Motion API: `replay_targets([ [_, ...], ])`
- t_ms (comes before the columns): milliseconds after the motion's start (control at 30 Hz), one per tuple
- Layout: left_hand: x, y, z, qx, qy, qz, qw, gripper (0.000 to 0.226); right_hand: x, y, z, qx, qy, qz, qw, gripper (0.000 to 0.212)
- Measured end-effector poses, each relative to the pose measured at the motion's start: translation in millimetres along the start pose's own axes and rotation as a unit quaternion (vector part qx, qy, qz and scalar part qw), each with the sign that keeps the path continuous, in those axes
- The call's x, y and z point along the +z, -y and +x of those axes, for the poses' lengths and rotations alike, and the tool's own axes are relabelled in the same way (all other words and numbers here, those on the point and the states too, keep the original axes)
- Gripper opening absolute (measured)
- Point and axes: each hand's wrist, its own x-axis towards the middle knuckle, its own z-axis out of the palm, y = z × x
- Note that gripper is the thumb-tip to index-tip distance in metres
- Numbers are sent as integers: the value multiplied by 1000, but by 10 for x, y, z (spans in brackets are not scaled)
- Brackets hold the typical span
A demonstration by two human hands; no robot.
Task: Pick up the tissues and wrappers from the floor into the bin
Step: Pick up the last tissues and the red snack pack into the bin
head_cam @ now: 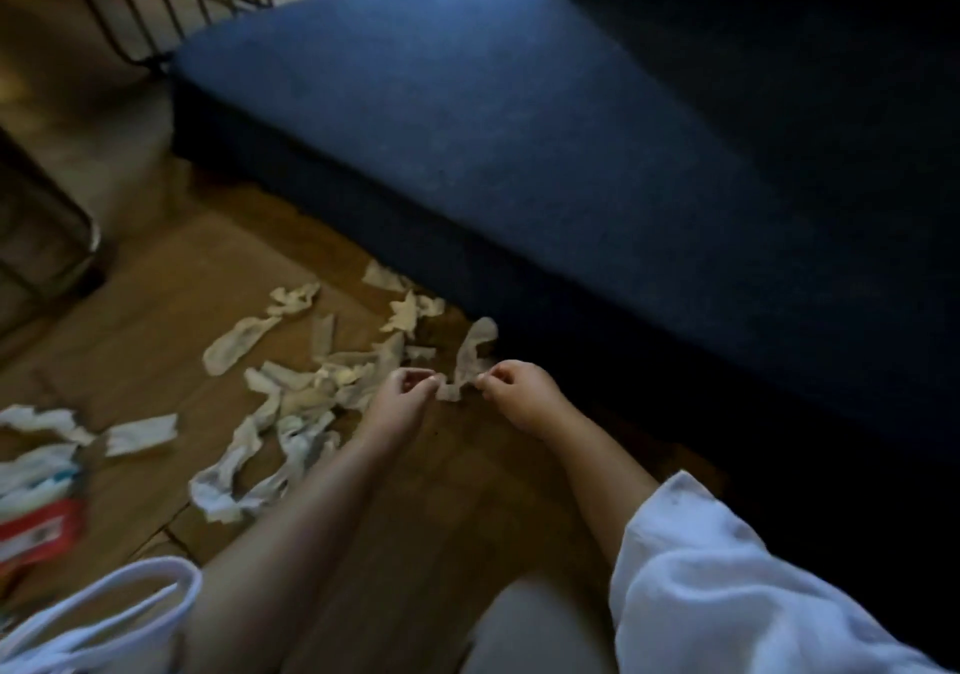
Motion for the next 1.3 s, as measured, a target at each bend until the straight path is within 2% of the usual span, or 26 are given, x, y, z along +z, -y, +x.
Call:
replay_targets([
  [200, -367, 820, 443, -48, -133, 28, 990, 32, 745, -280, 841, -37, 6, -77, 996, 29],
  [367, -577, 1389, 675, -41, -208, 110, 971, 42, 1019, -502, 1350, -24, -4, -176, 984, 57],
  [467, -739, 1740, 705, -64, -259, 160, 950, 61, 1050, -589, 1587, -19, 8, -184, 983, 79],
  [533, -823, 1910, 681, -101, -262, 186, 941, 78, 1092, -672, 1672, -33, 23, -218, 975, 75],
  [633, -885, 2042, 608, -176, -201, 211, 940, 94, 1198, -769, 1606, -72, -3, -244, 967, 48],
  [700, -849, 2098, 539, -177, -183, 271, 928, 89, 1253, -852, 1509, -98, -26, -214, 972, 36],
  [767, -781, 2163, 480, -127, -206, 309, 920, 73, 1258, -934, 1436, -133, -14, -197, 971, 31],
  [867, -672, 2224, 424, -57, -233, 279, 930, 41, 1193, -976, 1404, -150, -29, -142, 978, 24],
  [933, -631, 2201, 396, -16, -250, 287, 925, 27, 1193, -977, 1392, -153, -63, -109, 980, 26],
  [1000, -664, 2156, 387, 6, -297, 295, 908, 23, 1238, -940, 1348, -131, -71, -82, 986, 40],
  [1067, -791, 2131, 402, -10, -347, 293, 891, 27, 1282, -910, 1317, -102, -49, -101, 988, 51],
  [1133, -988, 2136, 448, -59, -375, 284, 880, 36, 1327, -903, 1305, -86, -27, -128, 988, 49],
  [1167, -1090, 2149, 486, -83, -373, 261, 886, 46, 1351, -899, 1303, -77, -23, -129, 988, 46],
  [1233, -1265, 2198, 575, -116, -321, 183, 922, 72, 1397, -925, 1301, -73, -19, -157, 985, 43],
  [1300, -1316, 2243, 658, -147, -235, 178, 944, 90, 1424, -943, 1305, -84, -10, -185, 979, 42],
])
